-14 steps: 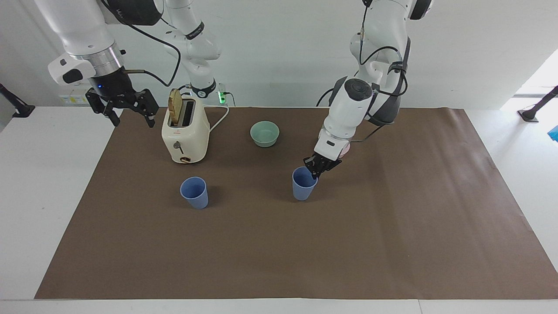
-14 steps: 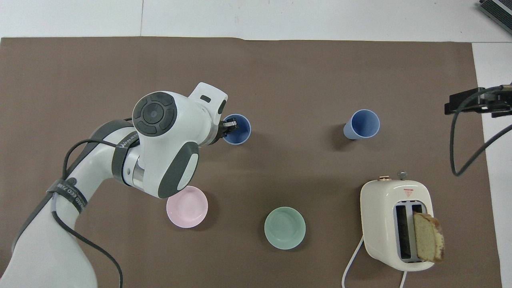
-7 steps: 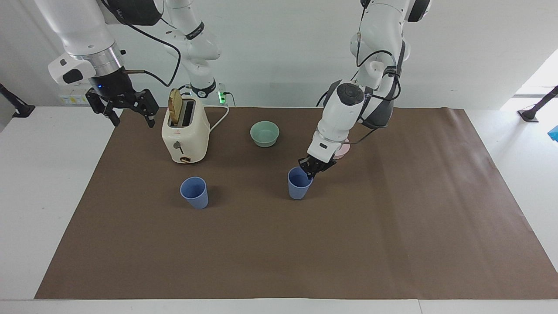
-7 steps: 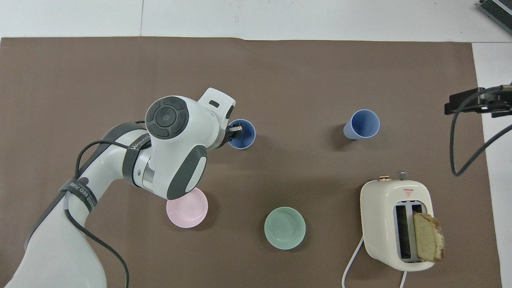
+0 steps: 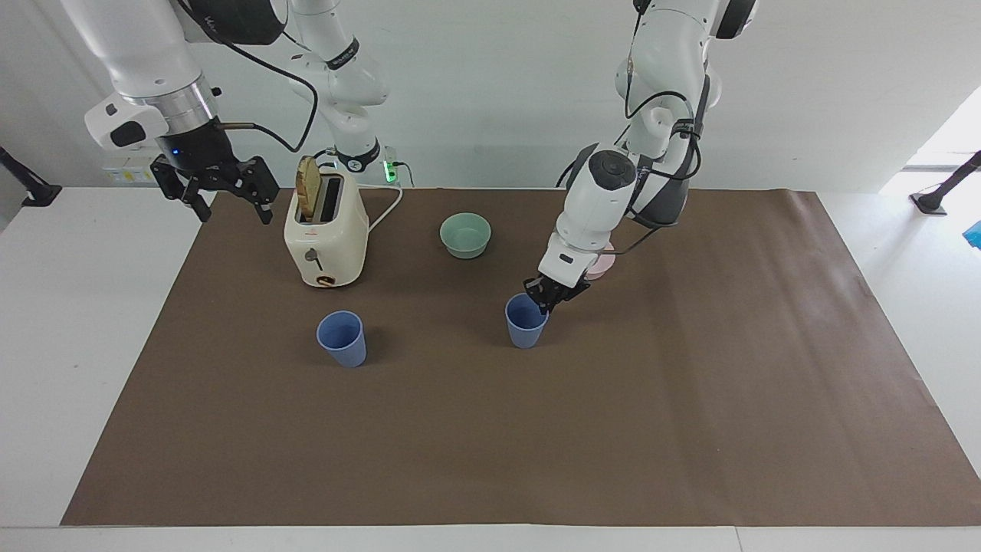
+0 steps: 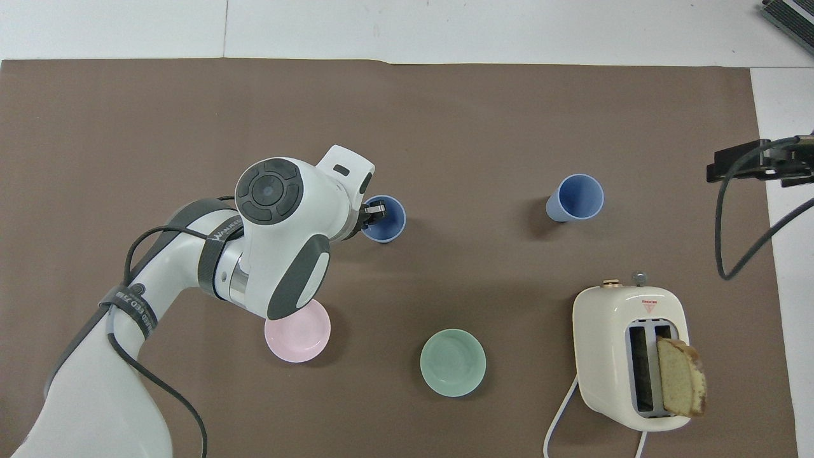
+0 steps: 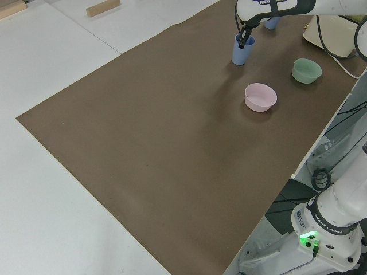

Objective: Stack blue cups with both arms

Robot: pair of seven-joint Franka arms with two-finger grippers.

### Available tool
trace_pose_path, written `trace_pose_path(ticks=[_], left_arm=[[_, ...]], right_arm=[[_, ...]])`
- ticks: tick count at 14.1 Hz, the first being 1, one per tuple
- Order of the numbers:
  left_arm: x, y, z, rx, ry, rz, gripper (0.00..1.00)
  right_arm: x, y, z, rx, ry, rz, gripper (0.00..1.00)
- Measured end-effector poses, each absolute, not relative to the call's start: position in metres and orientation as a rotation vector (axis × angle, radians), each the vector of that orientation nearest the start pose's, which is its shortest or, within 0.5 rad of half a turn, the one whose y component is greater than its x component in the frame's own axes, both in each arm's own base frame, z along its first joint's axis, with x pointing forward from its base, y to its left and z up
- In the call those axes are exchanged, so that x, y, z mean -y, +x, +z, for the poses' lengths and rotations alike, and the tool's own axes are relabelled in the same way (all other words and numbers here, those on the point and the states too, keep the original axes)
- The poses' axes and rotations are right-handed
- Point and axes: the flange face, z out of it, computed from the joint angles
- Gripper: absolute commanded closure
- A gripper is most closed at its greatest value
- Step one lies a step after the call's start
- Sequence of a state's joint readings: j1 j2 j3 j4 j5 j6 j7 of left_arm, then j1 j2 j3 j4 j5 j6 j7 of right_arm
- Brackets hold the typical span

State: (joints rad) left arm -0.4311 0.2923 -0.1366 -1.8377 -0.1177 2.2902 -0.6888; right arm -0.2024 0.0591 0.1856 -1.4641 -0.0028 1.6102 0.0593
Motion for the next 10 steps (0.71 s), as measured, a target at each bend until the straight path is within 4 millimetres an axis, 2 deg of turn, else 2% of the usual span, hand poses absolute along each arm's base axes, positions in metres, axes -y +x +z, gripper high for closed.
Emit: trace_pose_path(ticks=[5, 6, 7, 10], left_arm=[[0.3409, 0.5467, 0.3893, 0.339, -3.330, -0.107, 0.91], [0.3402, 0.5470, 0.3892, 0.340, -3.330, -0.107, 0.82], [0.3392, 0.5476, 0.3892, 0.342, -3.329, -0.108, 0.69], [0.3359, 0.5496, 0.3889, 0.331, -3.329, -0.111, 0.11]], right_arm=[[0.0136, 0.5785, 0.6469, -0.120, -3.125, -0.159, 0.00], [0.0135, 0.5790, 0.6461, -0.120, -3.125, -0.163, 0.00], [0.0133, 0.5787, 0.6446, -0.120, -3.125, -0.160, 0.00], [0.0121, 0.5741, 0.6399, -0.119, -3.129, -0.140, 0.00]])
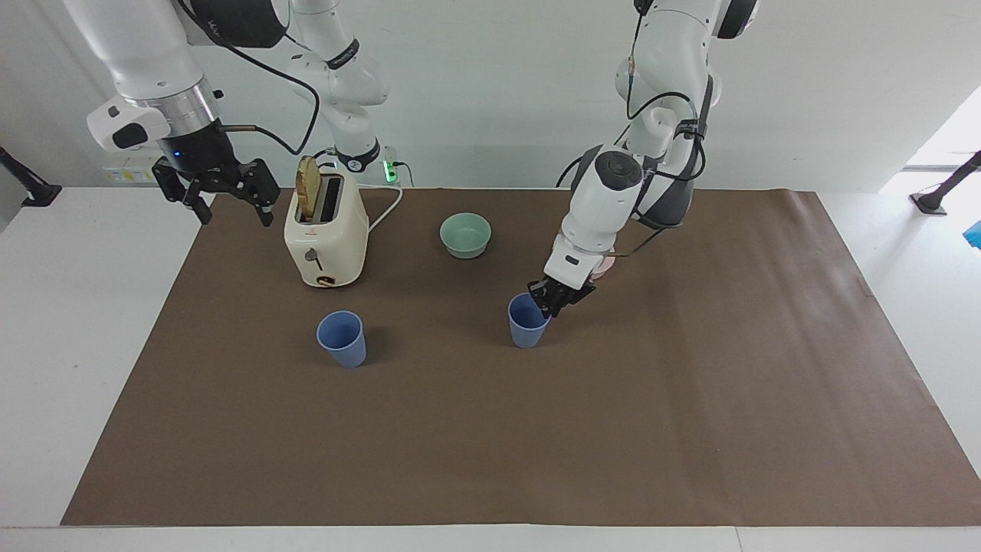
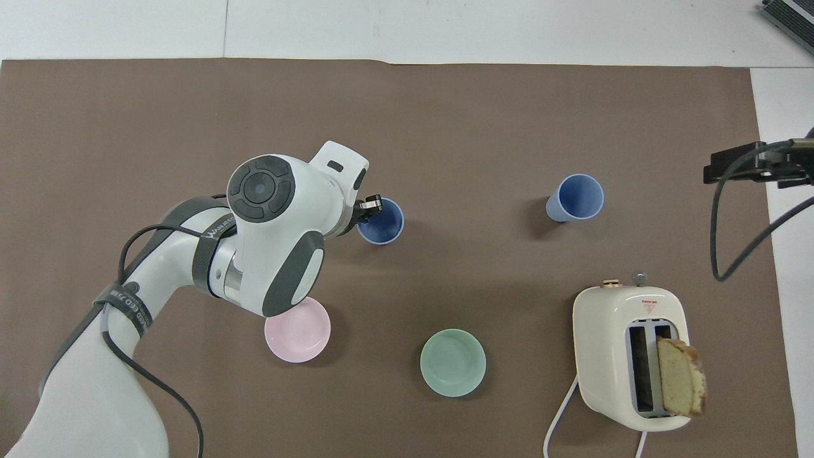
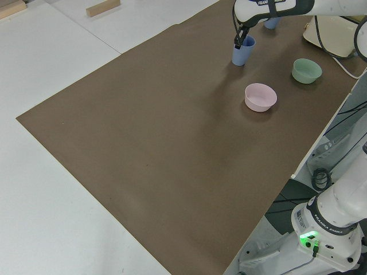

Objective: Stack blue cups with both arms

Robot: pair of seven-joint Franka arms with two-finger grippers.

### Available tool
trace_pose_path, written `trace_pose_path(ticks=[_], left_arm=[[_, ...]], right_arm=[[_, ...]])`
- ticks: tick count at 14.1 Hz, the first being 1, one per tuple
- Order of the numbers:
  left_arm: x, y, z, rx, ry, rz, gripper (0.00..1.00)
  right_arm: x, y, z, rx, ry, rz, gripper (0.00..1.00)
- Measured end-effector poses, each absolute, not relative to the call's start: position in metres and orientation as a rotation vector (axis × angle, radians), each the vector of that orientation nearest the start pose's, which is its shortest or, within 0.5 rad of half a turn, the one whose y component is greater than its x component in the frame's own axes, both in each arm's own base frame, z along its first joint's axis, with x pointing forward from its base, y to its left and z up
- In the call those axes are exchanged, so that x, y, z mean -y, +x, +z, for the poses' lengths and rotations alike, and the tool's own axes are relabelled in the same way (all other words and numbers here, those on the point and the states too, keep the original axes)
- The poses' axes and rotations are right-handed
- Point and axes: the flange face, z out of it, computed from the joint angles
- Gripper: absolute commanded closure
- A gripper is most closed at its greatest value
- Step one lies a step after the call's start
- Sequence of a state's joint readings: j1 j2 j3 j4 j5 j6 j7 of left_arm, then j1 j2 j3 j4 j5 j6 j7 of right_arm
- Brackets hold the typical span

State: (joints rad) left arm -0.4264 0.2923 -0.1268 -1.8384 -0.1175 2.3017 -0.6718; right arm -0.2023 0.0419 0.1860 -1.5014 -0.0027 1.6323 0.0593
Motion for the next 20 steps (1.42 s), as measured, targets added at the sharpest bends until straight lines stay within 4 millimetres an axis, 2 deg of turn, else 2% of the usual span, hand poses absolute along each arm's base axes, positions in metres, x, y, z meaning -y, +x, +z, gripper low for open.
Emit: trace_pose_path(ticks=[1, 4, 6, 8, 11, 14, 16, 18, 20], left_arm=[[0.335, 0.550, 0.389, 0.331, -3.328, -0.112, 0.00], [0.332, 0.552, 0.389, 0.328, -3.322, -0.118, 0.00], [0.327, 0.554, 0.392, 0.307, -3.300, -0.131, 0.00], [0.311, 0.560, 0.409, 0.258, -3.272, -0.140, 0.00], [0.266, 0.566, 0.441, 0.101, -3.244, -0.107, 0.00], [0.202, 0.568, 0.475, -0.060, -3.214, -0.054, 0.00], [0.167, 0.567, 0.493, -0.126, -3.203, -0.035, 0.00], [0.145, 0.565, 0.506, -0.172, -3.196, -0.035, 0.00], [0.134, 0.559, 0.518, -0.217, -3.189, -0.021, 0.00]], right_arm=[[0.012, 0.572, 0.640, -0.119, -3.130, -0.140, 0.00], [0.011, 0.571, 0.638, -0.119, -3.131, -0.159, 0.00], [0.011, 0.575, 0.627, -0.119, -3.130, -0.168, 0.00], [0.010, 0.580, 0.613, -0.115, -3.128, -0.188, 0.00], [0.007, 0.591, 0.584, -0.102, -3.124, -0.163, 0.00], [0.006, 0.608, 0.544, -0.095, -3.115, -0.120, 0.00], [0.003, 0.619, 0.515, -0.085, -3.108, -0.092, 0.00], [-0.008, 0.628, 0.490, -0.056, -3.101, -0.104, 0.00], [-0.015, 0.630, 0.470, -0.042, -3.097, -0.108, 0.00]])
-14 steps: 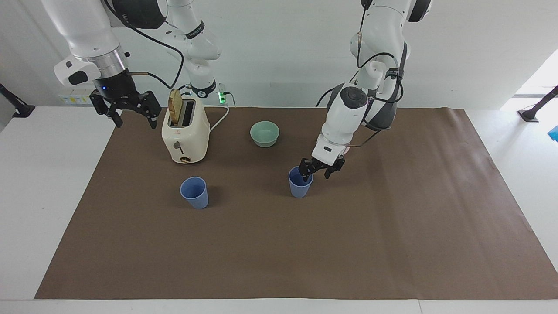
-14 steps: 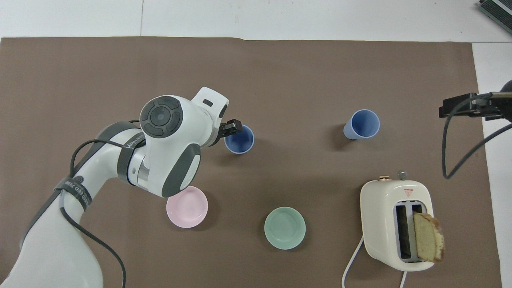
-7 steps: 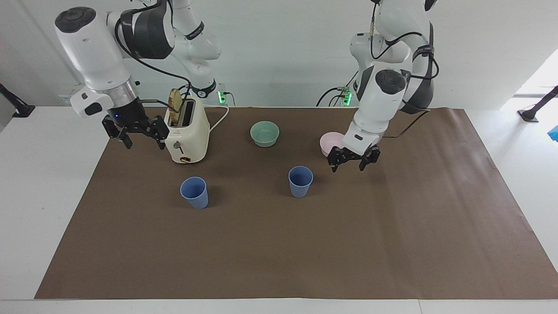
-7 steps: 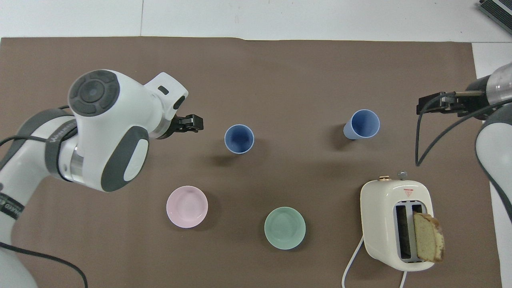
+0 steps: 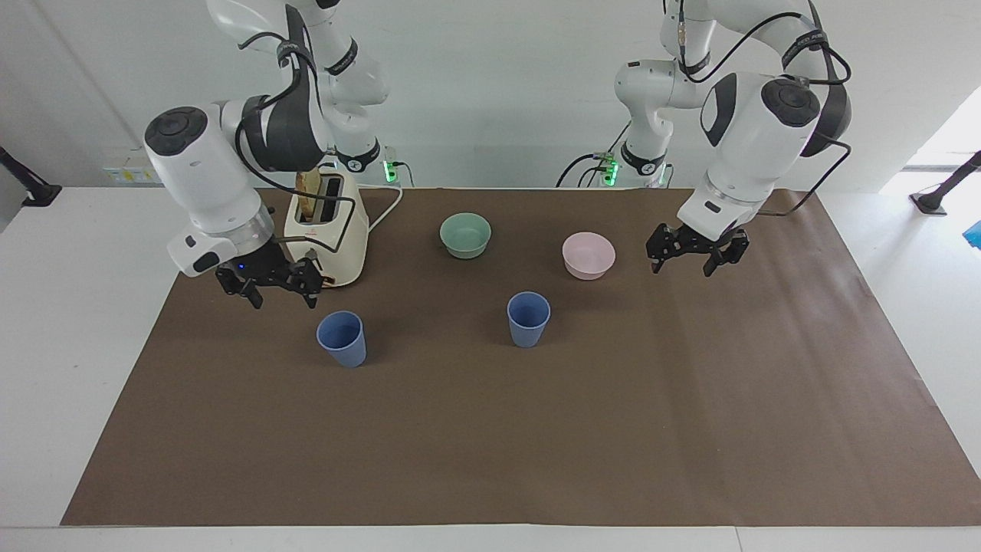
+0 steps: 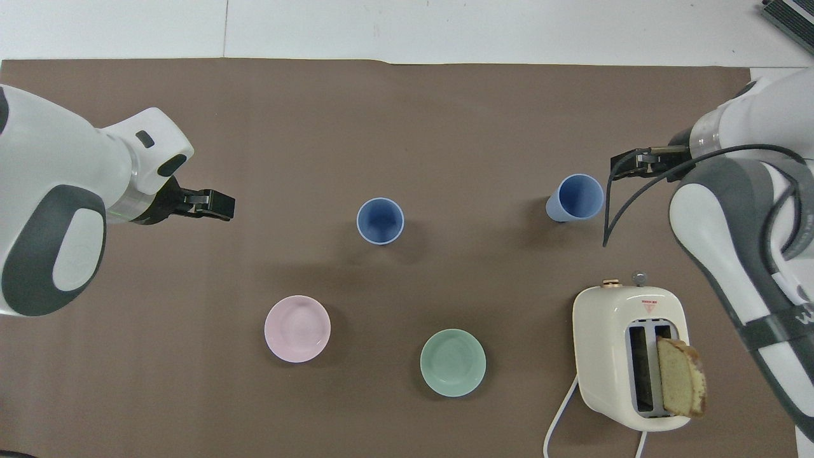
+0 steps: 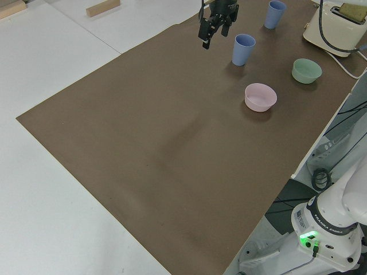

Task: Stack blue cups with both arms
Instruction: 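Withdraw the left gripper while the right gripper reaches the other cup, then grasp the second blue cup with the right gripper and lift it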

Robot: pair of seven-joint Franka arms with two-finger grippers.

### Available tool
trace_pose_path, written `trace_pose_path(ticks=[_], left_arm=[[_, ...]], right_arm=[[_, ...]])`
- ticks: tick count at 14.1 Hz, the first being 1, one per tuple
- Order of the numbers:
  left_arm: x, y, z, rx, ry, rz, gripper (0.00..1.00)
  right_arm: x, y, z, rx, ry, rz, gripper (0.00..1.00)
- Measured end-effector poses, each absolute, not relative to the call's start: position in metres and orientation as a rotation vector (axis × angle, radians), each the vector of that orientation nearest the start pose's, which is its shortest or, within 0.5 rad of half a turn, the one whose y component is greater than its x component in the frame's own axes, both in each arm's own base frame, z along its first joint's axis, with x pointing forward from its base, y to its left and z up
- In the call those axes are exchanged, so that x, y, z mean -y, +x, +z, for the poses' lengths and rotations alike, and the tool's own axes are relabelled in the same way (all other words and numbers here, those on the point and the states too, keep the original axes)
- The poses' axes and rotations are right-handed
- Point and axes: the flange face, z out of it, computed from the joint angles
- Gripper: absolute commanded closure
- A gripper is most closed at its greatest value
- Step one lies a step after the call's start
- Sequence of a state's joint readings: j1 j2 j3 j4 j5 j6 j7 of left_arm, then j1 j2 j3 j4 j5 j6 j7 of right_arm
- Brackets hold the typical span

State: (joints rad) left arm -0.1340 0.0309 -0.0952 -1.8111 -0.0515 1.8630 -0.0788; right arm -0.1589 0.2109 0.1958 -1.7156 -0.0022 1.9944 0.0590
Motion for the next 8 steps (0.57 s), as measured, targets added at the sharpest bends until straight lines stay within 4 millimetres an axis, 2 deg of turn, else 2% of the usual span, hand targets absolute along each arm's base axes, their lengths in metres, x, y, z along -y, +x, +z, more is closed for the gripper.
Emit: trace_pose_path(ticks=[3, 8], left_arm=[[0.114, 0.546, 0.542, -0.292, -3.167, -0.012, 0.00], [0.091, 0.522, 0.602, -0.322, -3.134, -0.012, 0.00]], right_arm=[[-0.015, 0.630, 0.446, -0.042, -3.096, -0.080, 0.00], [-0.014, 0.639, 0.410, -0.047, -3.085, -0.073, 0.00]])
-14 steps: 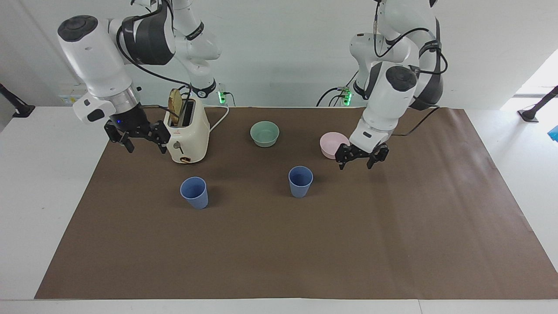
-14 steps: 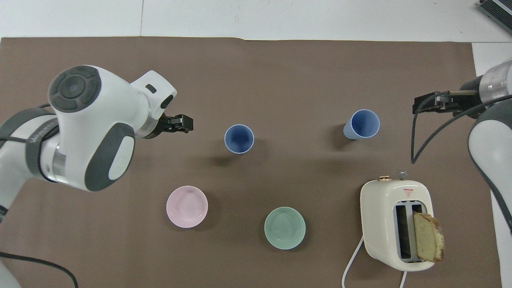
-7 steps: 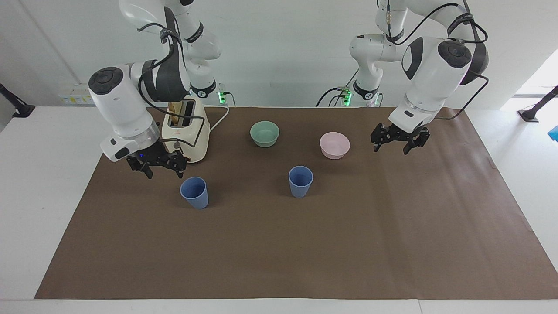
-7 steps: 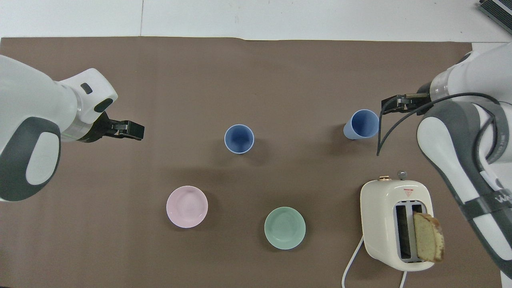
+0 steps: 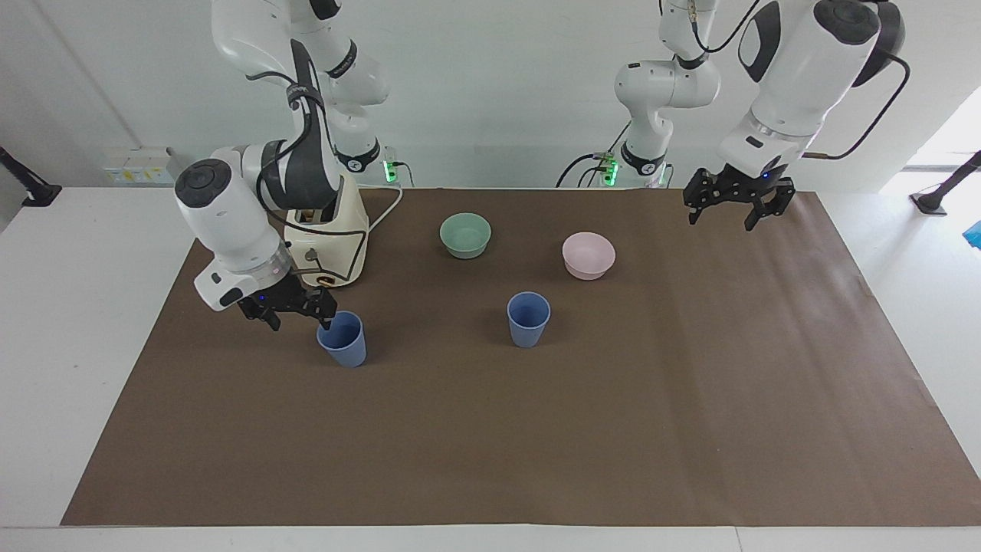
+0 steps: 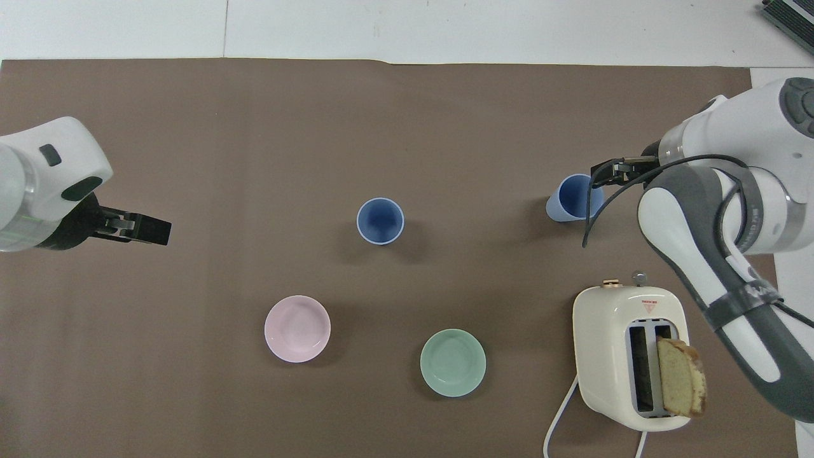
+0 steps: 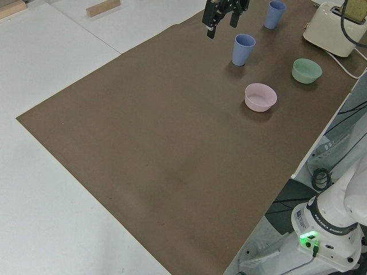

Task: Stack blue cups with both arms
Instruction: 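Grasp the second blue cup with the right gripper and lift it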

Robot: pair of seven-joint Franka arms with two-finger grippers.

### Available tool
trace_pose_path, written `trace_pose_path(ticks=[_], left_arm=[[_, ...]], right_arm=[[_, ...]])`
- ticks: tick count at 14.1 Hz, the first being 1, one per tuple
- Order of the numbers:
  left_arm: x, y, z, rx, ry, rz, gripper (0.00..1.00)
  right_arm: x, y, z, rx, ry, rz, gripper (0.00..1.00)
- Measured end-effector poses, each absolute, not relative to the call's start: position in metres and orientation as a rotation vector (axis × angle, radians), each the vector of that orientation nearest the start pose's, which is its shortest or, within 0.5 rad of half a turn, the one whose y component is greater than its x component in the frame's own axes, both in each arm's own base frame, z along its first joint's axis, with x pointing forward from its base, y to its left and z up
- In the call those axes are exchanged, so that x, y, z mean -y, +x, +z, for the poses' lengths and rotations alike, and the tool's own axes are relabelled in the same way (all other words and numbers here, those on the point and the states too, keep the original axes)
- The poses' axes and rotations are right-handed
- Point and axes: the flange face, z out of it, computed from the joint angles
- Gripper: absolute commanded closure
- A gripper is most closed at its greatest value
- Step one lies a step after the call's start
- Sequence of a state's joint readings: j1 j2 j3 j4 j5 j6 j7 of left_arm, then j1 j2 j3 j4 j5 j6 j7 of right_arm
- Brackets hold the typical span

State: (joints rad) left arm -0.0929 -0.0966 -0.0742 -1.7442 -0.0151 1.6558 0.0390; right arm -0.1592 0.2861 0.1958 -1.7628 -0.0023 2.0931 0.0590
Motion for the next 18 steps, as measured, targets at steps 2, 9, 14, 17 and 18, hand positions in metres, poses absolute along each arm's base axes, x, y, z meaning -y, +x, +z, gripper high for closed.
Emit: trace_pose_path(ticks=[2, 9, 14, 17, 18], left_arm=[[0.084, 0.518, 0.622, -0.309, -3.134, -0.007, 0.00], [0.069, 0.514, 0.645, -0.271, -3.139, -0.007, 0.00], [0.068, 0.509, 0.661, -0.270, -3.139, -0.001, 0.00], [0.068, 0.507, 0.663, -0.270, -3.139, -0.007, 0.00], [0.068, 0.507, 0.663, -0.270, -3.139, -0.009, 0.00]], right_arm=[[-0.015, 0.642, 0.398, -0.046, -3.082, -0.078, 0.00], [-0.022, 0.637, 0.375, -0.029, -3.081, -0.027, 0.00], [-0.023, 0.635, 0.369, -0.028, -3.082, -0.008, 0.71], [-0.023, 0.635, 0.370, -0.029, -3.081, -0.016, 0.96], [-0.023, 0.635, 0.370, -0.029, -3.081, -0.018, 1.00]])
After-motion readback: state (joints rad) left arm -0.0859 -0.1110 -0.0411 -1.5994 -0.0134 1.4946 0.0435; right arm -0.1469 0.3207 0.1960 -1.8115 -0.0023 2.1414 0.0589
